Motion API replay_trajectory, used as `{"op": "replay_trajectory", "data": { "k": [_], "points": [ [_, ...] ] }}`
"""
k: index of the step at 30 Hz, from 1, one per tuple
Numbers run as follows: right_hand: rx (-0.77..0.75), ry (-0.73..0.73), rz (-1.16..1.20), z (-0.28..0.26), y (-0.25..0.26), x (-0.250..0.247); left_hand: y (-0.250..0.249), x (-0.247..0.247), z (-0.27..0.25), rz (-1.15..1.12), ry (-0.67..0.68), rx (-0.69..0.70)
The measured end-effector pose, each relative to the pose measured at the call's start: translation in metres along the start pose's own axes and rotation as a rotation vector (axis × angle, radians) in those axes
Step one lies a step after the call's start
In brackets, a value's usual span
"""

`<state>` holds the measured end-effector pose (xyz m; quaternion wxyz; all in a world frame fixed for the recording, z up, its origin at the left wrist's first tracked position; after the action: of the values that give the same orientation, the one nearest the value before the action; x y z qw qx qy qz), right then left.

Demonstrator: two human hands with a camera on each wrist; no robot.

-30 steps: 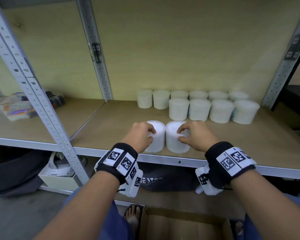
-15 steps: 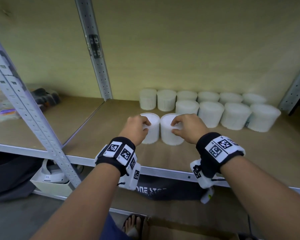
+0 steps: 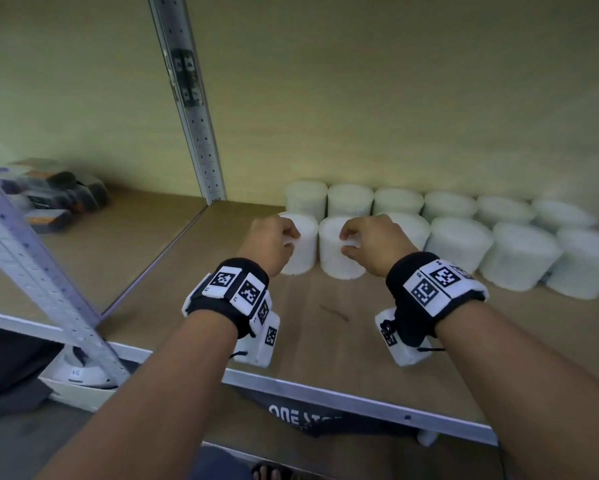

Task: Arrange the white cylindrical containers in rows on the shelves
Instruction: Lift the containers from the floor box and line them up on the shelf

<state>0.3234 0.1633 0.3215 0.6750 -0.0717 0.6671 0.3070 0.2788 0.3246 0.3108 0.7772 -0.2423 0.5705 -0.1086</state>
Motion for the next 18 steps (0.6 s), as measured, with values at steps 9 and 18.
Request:
{"op": "replay_trajectory", "data": {
  "k": [9, 18],
  "points": [
    [-0.054, 0.0, 0.026, 0.03, -0.009, 0.003, 0.005, 0.008, 0.033, -0.023, -0.024, 0.024],
    [-0.066, -0.02, 0.073, 0.034, -0.017, 0.004, 0.002, 0.011, 0.036, 0.016, -0.011, 0.059]
  ]
}}
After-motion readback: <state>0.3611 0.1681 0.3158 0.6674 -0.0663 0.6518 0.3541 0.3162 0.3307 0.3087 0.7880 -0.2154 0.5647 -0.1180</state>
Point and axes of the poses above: each hand's wrist, its own z-axis towards the middle knuckle, its own x-axis out of the palm, y = z × x, the point moved 9 cm from there along z, towards the middle knuckle, and after that the axes turned 1 degree about -z, right-handed, at the moved point
